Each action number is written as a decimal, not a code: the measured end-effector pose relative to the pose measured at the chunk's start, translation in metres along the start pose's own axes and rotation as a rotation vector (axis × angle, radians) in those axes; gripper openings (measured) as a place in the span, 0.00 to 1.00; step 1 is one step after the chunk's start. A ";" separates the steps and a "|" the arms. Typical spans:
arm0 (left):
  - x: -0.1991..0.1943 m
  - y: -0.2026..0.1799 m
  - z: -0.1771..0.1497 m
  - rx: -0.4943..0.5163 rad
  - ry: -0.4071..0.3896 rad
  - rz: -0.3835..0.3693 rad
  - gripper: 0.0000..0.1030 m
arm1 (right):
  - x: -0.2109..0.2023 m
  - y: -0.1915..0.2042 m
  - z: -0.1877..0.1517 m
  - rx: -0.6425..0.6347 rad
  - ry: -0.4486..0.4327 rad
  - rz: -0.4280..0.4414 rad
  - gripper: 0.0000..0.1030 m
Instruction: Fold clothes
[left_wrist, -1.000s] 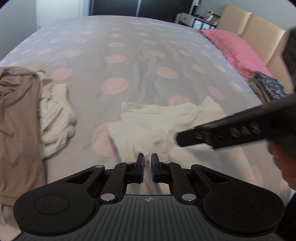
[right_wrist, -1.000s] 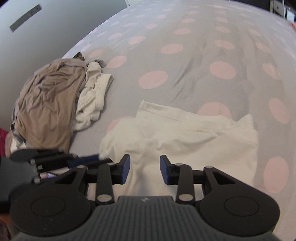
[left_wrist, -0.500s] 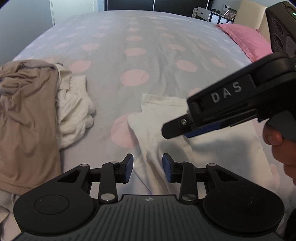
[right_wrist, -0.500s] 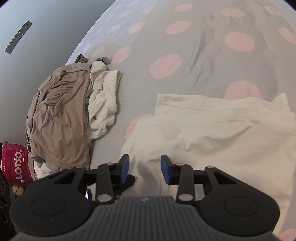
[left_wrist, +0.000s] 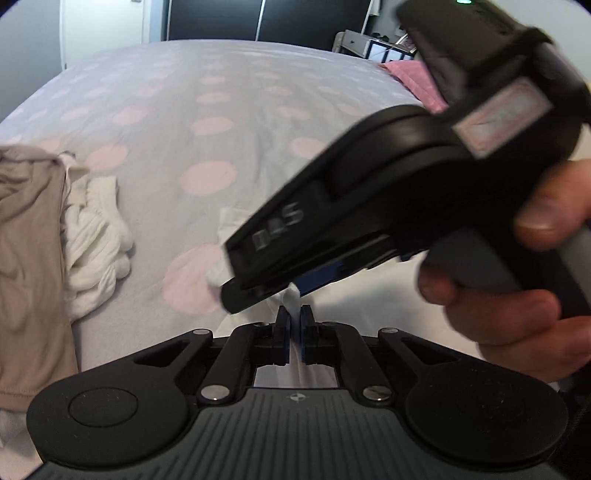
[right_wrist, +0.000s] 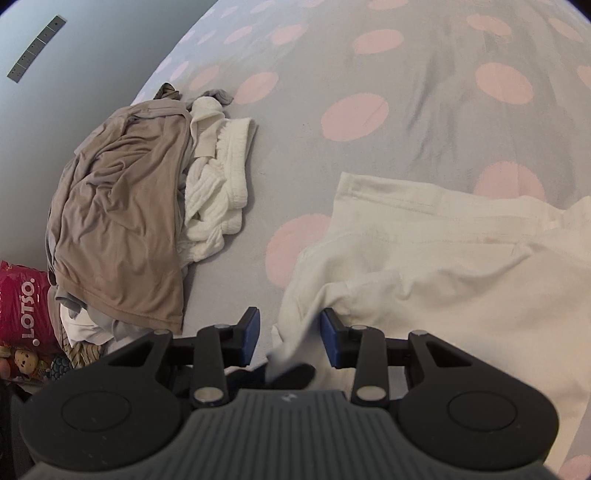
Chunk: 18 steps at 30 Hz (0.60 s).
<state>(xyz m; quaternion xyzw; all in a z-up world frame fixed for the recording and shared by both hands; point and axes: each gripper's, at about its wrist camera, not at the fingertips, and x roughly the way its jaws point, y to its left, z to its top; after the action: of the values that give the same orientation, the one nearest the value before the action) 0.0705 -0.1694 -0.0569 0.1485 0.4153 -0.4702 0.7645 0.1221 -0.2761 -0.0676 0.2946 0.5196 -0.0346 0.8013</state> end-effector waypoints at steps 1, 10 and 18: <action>0.001 -0.003 0.000 0.013 0.000 0.006 0.03 | 0.001 0.000 0.000 -0.002 0.000 -0.015 0.26; -0.021 -0.016 -0.018 0.020 0.028 0.041 0.38 | -0.009 -0.038 -0.003 0.131 0.004 0.002 0.06; -0.040 -0.050 -0.064 0.053 0.120 0.074 0.42 | -0.031 -0.041 -0.008 0.142 -0.042 0.017 0.06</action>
<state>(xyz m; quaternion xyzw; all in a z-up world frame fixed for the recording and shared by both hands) -0.0120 -0.1320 -0.0566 0.2117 0.4418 -0.4429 0.7509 0.0868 -0.3138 -0.0615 0.3545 0.4962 -0.0707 0.7894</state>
